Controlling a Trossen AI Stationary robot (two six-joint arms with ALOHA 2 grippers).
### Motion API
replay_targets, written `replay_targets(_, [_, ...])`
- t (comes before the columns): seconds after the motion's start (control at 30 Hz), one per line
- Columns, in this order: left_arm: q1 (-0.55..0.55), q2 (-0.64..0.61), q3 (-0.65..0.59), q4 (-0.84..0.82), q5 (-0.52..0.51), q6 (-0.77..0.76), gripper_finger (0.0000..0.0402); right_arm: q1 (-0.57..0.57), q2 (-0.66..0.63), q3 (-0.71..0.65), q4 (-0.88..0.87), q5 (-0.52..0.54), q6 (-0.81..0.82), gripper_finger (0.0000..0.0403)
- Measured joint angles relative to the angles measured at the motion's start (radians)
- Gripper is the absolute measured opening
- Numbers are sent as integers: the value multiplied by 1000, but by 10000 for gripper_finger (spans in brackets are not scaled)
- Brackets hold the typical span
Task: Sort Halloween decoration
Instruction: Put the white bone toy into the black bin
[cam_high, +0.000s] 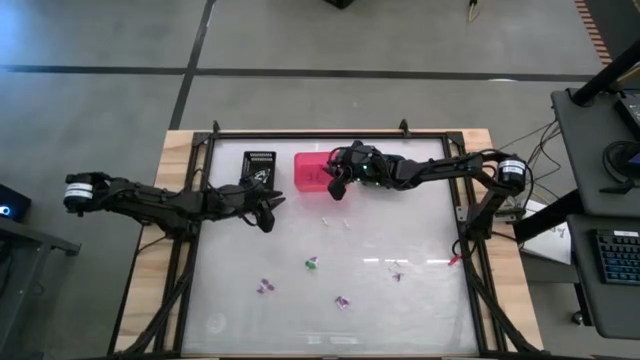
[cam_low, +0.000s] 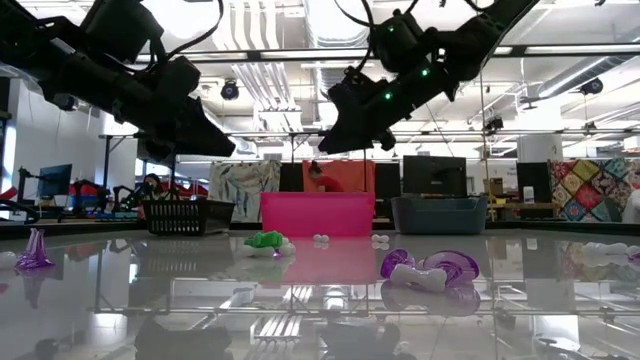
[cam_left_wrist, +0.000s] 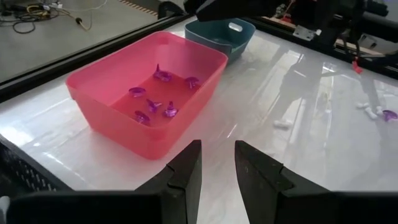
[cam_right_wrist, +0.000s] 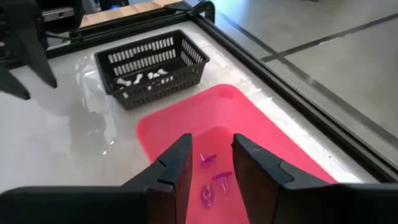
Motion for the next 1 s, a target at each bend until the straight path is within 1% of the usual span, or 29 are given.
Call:
replay_targets(0.13, [-11, 0, 4, 4, 0, 0, 79, 11, -49, 0, -86, -40, 31, 113])
replay_targets(0.27, [-22, 0, 20, 4, 0, 5, 79, 27, -117, 0, -217, -103, 87, 114])
replay_targets(0.43, [-41, 0, 44, 2, 4, 55, 79, 64, -196, 0, -432, -236, 156, 114])
replay_targets(0.5, [-50, 0, 51, 4, 49, 97, 79, 90, -220, 0, -517, -268, 165, 114])
replay_targets(0.6, [-58, 0, 67, 9, 177, 158, 79, 136, -250, -1, -614, -279, 163, 114])
replay_targets(0.67, [-58, 0, 84, 10, 240, 180, 79, 167, -266, -3, -641, -279, 163, 114])
replay_targets(0.77, [-60, 4, 108, 12, 281, 211, 79, 215, -289, -13, -660, -279, 160, 111])
replay_targets(0.87, [-66, 26, 137, 12, 288, 250, 79, 255, -320, -34, -661, -279, 156, 107])
replay_targets(1.0, [-71, 91, 186, 9, 301, 313, 79, 292, -371, -63, -663, -279, 164, 103])
